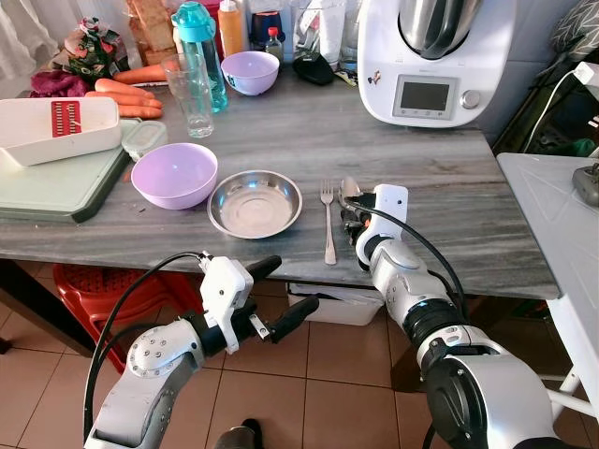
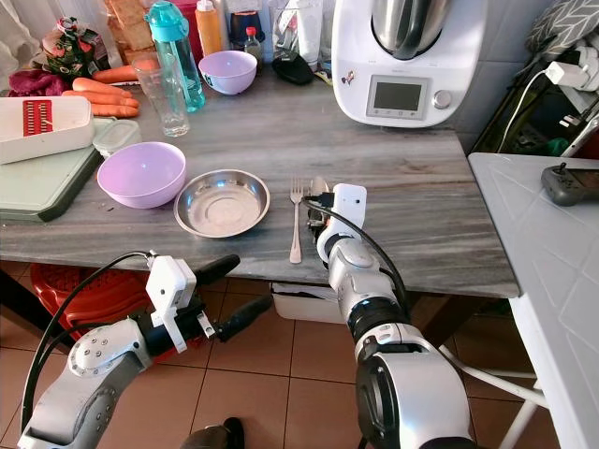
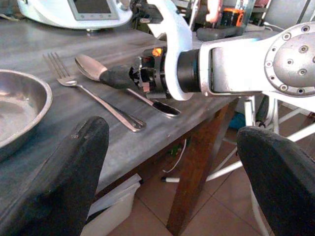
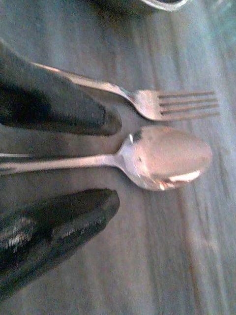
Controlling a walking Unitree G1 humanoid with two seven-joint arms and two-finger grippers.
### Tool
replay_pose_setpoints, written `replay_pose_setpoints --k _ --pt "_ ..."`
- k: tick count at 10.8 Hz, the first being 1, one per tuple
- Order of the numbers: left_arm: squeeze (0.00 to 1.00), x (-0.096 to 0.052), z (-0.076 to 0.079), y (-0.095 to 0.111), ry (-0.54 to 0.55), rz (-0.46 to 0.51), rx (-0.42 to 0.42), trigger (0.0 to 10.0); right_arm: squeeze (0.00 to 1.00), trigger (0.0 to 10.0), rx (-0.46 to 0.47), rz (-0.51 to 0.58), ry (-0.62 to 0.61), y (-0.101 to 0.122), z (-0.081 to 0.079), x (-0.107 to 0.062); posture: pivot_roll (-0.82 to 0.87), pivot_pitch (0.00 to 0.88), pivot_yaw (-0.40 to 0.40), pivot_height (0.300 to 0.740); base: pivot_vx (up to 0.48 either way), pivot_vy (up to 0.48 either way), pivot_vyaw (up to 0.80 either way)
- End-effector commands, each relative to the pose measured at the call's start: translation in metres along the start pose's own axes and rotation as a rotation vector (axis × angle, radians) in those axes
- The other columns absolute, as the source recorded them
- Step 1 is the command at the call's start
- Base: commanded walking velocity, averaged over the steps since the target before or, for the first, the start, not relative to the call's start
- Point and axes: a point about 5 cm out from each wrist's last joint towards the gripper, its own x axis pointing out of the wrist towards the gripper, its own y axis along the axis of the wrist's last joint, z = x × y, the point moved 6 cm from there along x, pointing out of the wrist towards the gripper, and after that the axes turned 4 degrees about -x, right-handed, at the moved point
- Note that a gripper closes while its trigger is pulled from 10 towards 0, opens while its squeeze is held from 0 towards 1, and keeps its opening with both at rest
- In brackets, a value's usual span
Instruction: Setting the table
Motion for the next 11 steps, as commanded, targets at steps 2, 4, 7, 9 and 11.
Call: replay_pose_setpoints --k 2,4,7,9,11 --pt "0.00 0.003 0.001 0.001 0.000 0.005 0.018 10.0 1.00 10.0 0.045 0.079 -0.005 0.025 0.000 0.002 0.14 0.104 -0.004 0.740 0.000 0.000 0.00" --pt "0.00 0.005 0.001 0.002 0.004 0.015 0.018 10.0 1.00 10.0 0.058 0.146 -0.002 0.042 -0.001 0.001 0.13 0.099 -0.009 0.740 0.000 0.000 0.00" --pt "0.00 0.010 -0.016 0.013 0.122 0.082 0.064 10.0 1.00 10.0 -0.084 0.244 -0.056 0.060 0.014 -0.012 0.11 0.094 -0.019 0.740 0.000 0.000 0.00" --pt "0.00 0.012 -0.020 0.014 0.158 0.096 0.072 10.0 1.00 10.0 -0.136 0.223 -0.127 0.049 0.032 -0.029 0.09 0.095 -0.026 0.740 0.000 0.000 0.00" --pt "0.00 0.013 -0.022 0.015 0.183 0.114 0.074 10.0 1.00 10.0 -0.194 0.188 -0.217 0.031 0.056 -0.050 0.08 0.093 -0.030 0.740 0.000 0.000 0.00"
